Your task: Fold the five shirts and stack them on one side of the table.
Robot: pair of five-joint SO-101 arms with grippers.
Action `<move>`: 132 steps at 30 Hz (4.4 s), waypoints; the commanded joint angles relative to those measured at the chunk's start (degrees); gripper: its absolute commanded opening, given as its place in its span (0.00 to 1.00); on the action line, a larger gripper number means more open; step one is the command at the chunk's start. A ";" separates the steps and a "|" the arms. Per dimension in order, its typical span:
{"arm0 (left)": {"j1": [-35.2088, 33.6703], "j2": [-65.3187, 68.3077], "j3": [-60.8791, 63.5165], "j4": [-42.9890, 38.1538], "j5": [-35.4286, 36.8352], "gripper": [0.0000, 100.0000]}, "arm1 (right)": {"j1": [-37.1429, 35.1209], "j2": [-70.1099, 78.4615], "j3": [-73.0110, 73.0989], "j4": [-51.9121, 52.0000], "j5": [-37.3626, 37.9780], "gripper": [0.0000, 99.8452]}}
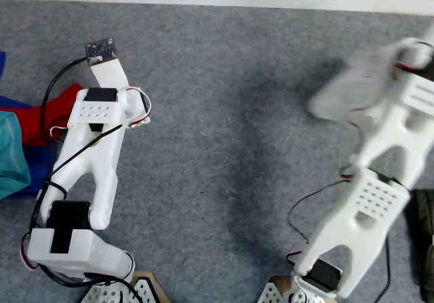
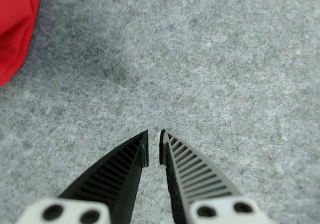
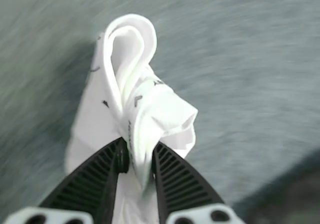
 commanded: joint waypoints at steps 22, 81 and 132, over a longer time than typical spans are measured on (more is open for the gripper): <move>0.92 -0.31 -0.22 -0.88 -0.09 0.07 | 36.62 -3.91 6.11 0.92 9.58 0.01; -5.85 -1.80 -4.26 3.34 0.18 0.07 | 22.02 -26.42 27.82 0.48 10.11 0.02; -52.62 21.58 -15.43 -20.31 -9.85 0.19 | -63.25 -26.42 61.23 -11.65 10.37 0.01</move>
